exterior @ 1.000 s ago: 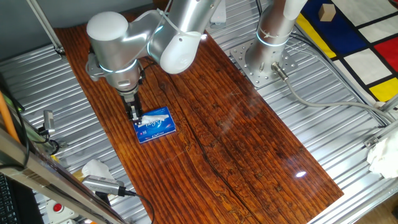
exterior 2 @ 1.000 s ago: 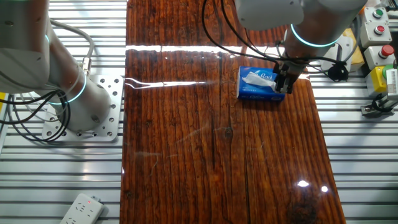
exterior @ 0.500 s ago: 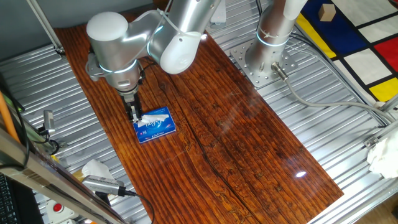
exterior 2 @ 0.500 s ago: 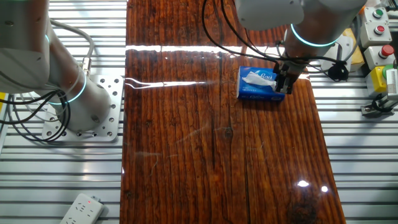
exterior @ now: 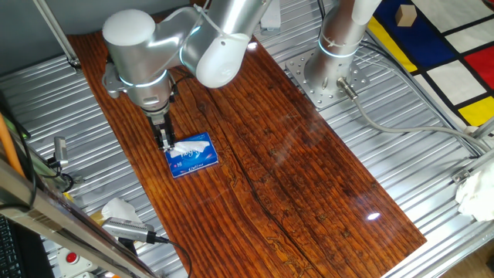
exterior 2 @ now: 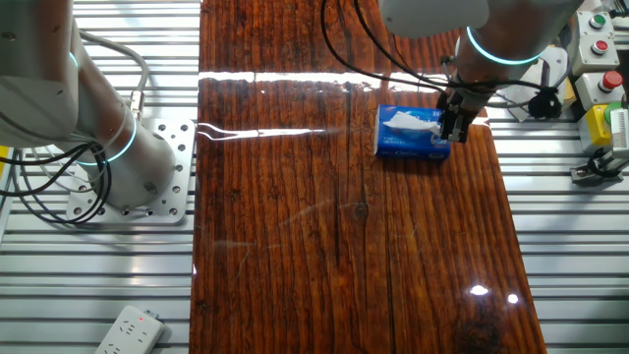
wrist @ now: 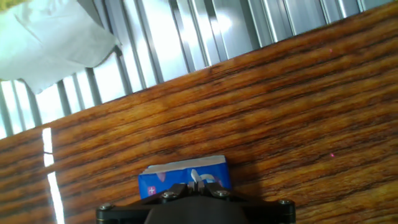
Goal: Pull out a napkin
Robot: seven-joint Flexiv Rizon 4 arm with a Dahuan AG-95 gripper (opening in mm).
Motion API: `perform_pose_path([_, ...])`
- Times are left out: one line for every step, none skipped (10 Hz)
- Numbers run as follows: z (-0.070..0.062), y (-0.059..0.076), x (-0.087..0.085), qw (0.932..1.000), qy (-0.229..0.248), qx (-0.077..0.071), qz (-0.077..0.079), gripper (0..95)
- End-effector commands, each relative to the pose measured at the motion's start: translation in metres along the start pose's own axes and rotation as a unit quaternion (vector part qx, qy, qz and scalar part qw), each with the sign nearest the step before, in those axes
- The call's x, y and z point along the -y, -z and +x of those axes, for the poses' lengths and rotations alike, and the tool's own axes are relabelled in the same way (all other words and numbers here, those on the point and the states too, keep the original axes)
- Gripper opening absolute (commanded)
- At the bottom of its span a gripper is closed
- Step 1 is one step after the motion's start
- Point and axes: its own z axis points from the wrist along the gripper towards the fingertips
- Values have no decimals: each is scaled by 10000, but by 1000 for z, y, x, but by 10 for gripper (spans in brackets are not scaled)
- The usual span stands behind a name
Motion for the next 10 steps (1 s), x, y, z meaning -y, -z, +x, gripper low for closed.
perform_pose_path([-1, 7, -2, 10000, 40, -5, 0, 0])
perform_pose_path([-1, 13, -4, 10000, 40, -16, 8, 0])
perform_pose_path([-1, 17, -5, 10000, 38, -20, 8, 0])
perform_pose_path([0, 27, -7, 10000, 63, -24, 13, 0])
perform_pose_path([2, 38, -9, 10000, 59, -41, 12, 0])
perform_pose_path([2, 45, -9, 9999, 129, -48, 7, 0])
perform_pose_path([1, 52, -6, 9999, 149, -73, 10, 0])
perform_pose_path([-1, 59, -6, 9998, 144, -103, 5, 0])
perform_pose_path([-4, 65, -7, 9998, 127, -139, 18, 0])
perform_pose_path([-5, 68, -8, 9998, 125, -141, 21, 0])
